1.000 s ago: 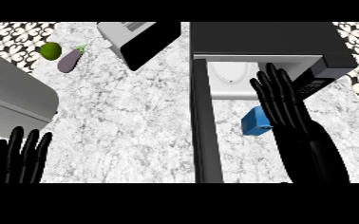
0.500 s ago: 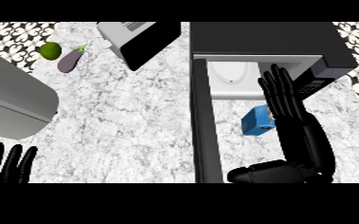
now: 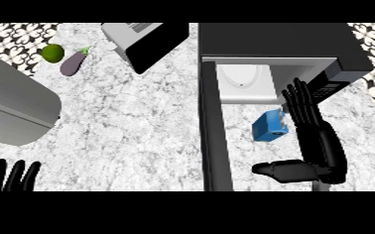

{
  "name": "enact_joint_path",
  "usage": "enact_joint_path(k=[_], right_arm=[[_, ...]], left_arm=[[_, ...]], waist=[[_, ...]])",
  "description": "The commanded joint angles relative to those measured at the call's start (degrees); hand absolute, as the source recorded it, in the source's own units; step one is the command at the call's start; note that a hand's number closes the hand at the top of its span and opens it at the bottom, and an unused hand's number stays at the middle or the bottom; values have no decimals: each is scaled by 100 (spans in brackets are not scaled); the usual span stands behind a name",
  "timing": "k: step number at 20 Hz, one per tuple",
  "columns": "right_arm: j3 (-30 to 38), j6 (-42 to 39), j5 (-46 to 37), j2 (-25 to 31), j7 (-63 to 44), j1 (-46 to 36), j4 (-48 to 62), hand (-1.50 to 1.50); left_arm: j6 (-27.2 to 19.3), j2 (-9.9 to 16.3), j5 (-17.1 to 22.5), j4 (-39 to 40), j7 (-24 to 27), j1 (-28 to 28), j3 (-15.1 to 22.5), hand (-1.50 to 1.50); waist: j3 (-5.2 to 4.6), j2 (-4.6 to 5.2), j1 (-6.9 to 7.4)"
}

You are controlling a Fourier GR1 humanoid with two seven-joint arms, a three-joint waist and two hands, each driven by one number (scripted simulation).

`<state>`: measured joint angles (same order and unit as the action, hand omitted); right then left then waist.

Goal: Pick up the milk, place it into the microwave and close the microwave

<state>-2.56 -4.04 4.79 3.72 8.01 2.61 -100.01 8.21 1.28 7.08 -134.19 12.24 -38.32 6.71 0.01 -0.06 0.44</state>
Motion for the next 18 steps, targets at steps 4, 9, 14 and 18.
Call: enact_joint_path(k=[4,9,14,18], right_arm=[[416,-318,40,184,932,96,957,-150],[617,-623,51,414,1180,-195,1622,-150],[618,-815,-187,440,1954,-496,2550,-150],[790,-802,-169,561,1925,-755,2616,-150]], left_arm=[[206,0,-103,-152,362,-418,47,-150],[-202,-124,-412,-46,148,-171,504,-150],[127,-110,-216,-137,79,-282,255,-150],[264,-59,-23,-501,31,-585,200,-150]], waist=[[-1,-6,13],[0,1,1],[1,2,27],[0,-2,27]])
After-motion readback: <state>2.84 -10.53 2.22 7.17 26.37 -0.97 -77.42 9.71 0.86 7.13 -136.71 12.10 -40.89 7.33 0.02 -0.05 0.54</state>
